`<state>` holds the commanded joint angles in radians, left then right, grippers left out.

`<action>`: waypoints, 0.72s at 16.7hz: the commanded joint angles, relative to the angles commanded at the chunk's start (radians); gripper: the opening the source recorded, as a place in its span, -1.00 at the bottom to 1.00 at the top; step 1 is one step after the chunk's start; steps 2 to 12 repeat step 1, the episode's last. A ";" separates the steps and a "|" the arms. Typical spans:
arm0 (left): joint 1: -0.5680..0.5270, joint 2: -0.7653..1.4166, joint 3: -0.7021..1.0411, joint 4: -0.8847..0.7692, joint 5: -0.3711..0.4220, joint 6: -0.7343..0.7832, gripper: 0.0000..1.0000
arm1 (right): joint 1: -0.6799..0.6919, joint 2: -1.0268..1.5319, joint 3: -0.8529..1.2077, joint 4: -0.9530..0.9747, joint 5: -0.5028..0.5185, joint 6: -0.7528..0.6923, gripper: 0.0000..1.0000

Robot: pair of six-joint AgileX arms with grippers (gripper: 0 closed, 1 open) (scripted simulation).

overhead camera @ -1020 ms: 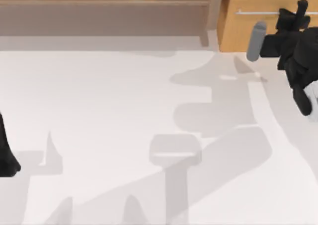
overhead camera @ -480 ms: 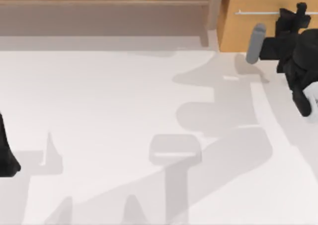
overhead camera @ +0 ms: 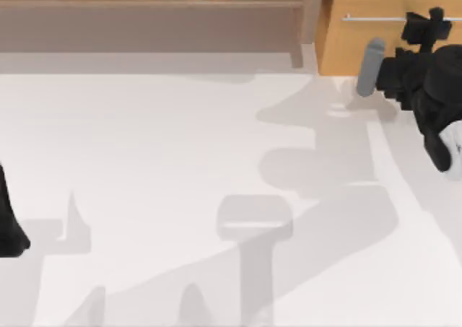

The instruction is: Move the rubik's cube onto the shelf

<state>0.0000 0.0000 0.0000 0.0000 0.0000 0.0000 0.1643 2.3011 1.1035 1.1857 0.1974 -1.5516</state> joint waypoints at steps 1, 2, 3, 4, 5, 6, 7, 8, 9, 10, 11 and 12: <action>0.000 0.000 0.000 0.000 0.000 0.000 1.00 | 0.000 0.000 0.000 0.000 0.000 0.000 1.00; 0.000 0.000 0.000 0.000 0.000 0.000 1.00 | 0.000 0.000 0.000 0.000 0.000 0.000 1.00; 0.000 0.000 0.000 0.000 0.000 0.000 1.00 | 0.000 0.000 0.000 0.000 0.000 0.000 1.00; 0.000 0.000 0.000 0.000 0.000 0.000 1.00 | 0.000 0.000 0.000 0.000 0.000 0.000 1.00; 0.000 0.000 0.000 0.000 0.000 0.000 1.00 | 0.000 0.000 0.000 0.000 0.000 0.000 1.00; 0.000 0.000 0.000 0.000 0.000 0.000 1.00 | 0.000 0.000 0.000 0.000 0.000 0.000 1.00; 0.000 0.000 0.000 0.000 0.000 0.000 1.00 | 0.000 0.000 0.000 0.000 0.000 0.000 1.00; 0.000 0.000 0.000 0.000 0.000 0.000 1.00 | 0.000 0.000 0.000 0.000 0.000 0.000 1.00; 0.000 0.000 0.000 0.000 0.000 0.000 1.00 | 0.000 0.000 0.000 0.000 0.000 0.000 1.00; 0.000 0.000 0.000 0.000 0.000 0.000 1.00 | 0.000 0.000 0.000 0.000 0.000 0.000 1.00; 0.000 0.000 0.000 0.000 0.000 0.000 1.00 | 0.000 0.000 0.000 0.000 0.000 0.000 1.00; 0.000 0.000 0.000 0.000 0.000 0.000 1.00 | 0.000 0.000 0.000 0.000 0.000 0.000 1.00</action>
